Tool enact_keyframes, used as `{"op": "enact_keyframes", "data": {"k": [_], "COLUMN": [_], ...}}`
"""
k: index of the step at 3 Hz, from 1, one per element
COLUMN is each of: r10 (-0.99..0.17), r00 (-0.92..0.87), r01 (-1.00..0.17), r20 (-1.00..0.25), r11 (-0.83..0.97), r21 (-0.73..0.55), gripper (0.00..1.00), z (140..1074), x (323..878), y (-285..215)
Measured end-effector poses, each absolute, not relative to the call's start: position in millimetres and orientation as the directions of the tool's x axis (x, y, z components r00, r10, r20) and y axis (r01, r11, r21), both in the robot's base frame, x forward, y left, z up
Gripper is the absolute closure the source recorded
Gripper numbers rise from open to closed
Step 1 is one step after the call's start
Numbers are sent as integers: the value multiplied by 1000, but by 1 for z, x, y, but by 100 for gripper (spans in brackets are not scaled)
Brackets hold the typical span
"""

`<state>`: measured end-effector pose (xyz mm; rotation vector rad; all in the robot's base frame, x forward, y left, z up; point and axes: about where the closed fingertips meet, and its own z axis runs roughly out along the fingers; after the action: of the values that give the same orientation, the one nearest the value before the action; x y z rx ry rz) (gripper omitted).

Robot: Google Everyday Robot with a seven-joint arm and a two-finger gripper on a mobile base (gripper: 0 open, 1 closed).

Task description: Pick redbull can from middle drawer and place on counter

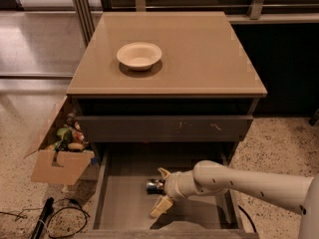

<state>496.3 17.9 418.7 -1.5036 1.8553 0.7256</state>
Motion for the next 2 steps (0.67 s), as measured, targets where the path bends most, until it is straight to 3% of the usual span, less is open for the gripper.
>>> {"op": "enact_keyframes", "data": {"k": [2], "r10": [-655], "r00": [-154], "r01": [-974], "r20": [-740], "r11": [227], "r21": [2], "gripper": [0], "z": [384], "x": [514], "y": [-2]}}
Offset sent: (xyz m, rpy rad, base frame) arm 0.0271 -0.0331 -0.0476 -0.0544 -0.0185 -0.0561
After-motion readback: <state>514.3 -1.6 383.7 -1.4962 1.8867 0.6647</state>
